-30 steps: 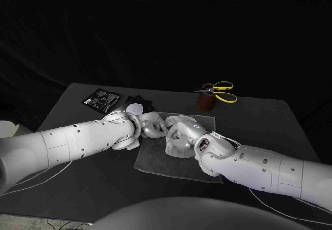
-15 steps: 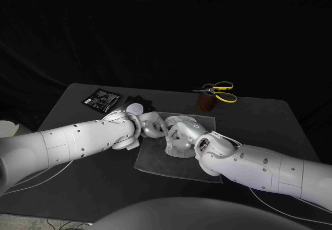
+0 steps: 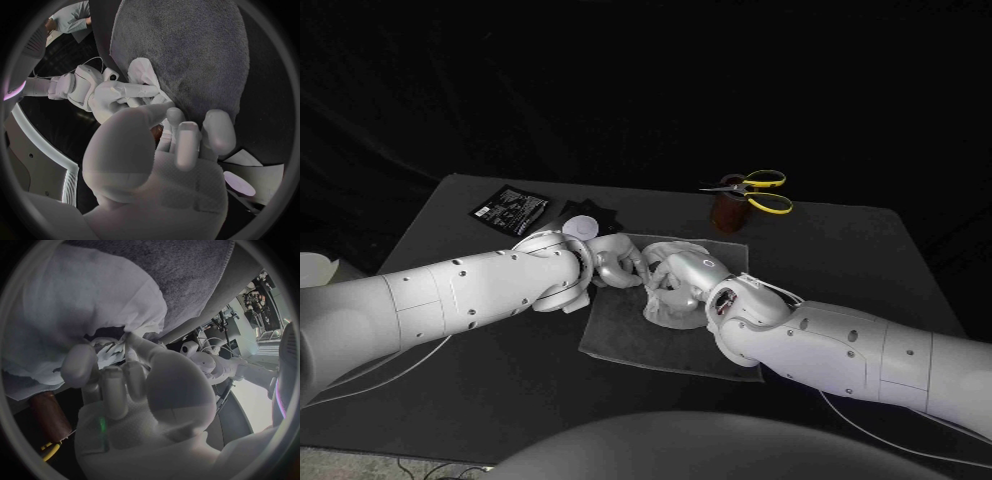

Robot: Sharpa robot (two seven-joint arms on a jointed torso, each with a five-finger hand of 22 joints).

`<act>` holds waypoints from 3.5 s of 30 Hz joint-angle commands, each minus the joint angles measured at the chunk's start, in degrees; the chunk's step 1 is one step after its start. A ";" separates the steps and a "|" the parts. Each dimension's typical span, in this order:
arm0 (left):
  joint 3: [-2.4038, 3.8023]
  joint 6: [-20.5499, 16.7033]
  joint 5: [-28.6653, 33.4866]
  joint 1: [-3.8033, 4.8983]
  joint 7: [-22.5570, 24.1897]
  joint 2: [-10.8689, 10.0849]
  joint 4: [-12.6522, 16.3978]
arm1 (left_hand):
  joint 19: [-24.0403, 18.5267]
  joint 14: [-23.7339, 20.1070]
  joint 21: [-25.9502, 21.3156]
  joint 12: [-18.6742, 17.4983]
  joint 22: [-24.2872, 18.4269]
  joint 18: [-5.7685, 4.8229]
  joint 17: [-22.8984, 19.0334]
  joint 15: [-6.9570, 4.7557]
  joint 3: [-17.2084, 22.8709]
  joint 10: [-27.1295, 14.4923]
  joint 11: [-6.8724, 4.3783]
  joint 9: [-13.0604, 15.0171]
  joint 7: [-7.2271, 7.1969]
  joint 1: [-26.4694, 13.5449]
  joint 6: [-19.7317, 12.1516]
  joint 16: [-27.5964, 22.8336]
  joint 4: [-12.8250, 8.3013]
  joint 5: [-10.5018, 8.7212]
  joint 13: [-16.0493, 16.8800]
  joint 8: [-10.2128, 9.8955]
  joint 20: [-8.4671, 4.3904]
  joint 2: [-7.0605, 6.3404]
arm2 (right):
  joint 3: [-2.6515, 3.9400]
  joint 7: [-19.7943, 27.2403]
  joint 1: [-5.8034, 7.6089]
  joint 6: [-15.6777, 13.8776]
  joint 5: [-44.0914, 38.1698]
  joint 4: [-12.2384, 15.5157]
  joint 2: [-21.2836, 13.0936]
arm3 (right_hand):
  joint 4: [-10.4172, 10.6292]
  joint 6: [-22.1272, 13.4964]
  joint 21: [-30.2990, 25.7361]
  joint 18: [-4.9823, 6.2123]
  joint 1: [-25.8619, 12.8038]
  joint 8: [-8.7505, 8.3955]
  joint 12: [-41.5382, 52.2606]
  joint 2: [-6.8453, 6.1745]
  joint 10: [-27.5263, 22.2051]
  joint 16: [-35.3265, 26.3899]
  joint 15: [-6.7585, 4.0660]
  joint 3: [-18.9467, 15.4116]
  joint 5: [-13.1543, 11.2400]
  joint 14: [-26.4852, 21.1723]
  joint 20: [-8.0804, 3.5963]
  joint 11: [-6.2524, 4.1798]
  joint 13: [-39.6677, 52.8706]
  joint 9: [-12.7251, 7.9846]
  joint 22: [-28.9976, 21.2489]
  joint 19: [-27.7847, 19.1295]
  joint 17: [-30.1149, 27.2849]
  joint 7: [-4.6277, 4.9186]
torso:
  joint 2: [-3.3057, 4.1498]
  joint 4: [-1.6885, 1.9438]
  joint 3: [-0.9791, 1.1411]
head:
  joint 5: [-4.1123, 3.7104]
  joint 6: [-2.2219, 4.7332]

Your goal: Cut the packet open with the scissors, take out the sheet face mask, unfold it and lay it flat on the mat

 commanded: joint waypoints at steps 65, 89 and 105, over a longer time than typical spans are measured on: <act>-0.14 1.76 -0.01 -0.11 -0.93 -0.02 0.24 | -0.08 1.98 -0.08 0.50 0.07 0.34 3.40 0.36 -0.31 0.39 -0.08 -0.16 0.31 0.66 0.07 0.11 -0.05 0.24 0.14 -0.35 0.44 0.11 | -0.30 -3.84 -0.92 -0.87 -1.31 6.57 -4.07 | 4.46 -2.60 2.34 0.13 -4.59 0.39 0.67 -3.63 0.85 0.88 -0.16 -4.70 1.26 5.07 -0.16 -0.22 7.49 1.41 8.03 0.94 11.01 0.24 | 0.03 0.03 0.00 | -0.08 0.00; -0.14 1.69 0.01 -0.11 -1.01 -0.09 0.34 | -0.09 1.97 -0.09 0.58 0.06 0.35 3.36 0.39 -0.39 0.33 -0.05 -0.24 0.33 0.73 0.13 0.10 -0.05 0.24 0.21 -0.46 0.47 0.14 | -0.30 -4.41 -1.18 -0.68 -2.34 5.48 -3.42 | 4.06 -2.76 1.99 0.14 -3.79 -0.03 0.09 -5.06 0.49 0.71 0.03 -5.56 0.72 4.99 -0.11 0.05 7.18 1.15 7.94 0.80 10.69 0.57 | 0.02 0.04 -0.03 | -0.03 0.00; -0.14 1.73 0.24 -0.11 -1.27 0.04 0.55 | -0.13 1.93 -0.13 0.68 0.00 0.36 3.28 0.42 -0.51 0.20 -0.02 -0.37 0.36 0.83 0.26 0.07 -0.03 0.24 0.25 -0.61 0.50 0.22 | -0.31 -5.90 -1.41 0.50 -3.15 4.12 -2.21 | 5.48 -0.87 2.26 0.15 -3.73 1.03 0.89 -3.59 0.96 0.75 -0.52 -5.54 1.46 5.02 -0.42 -0.70 7.77 1.47 8.02 0.94 10.79 -0.38 | -0.01 0.01 -0.02 | -0.04 0.00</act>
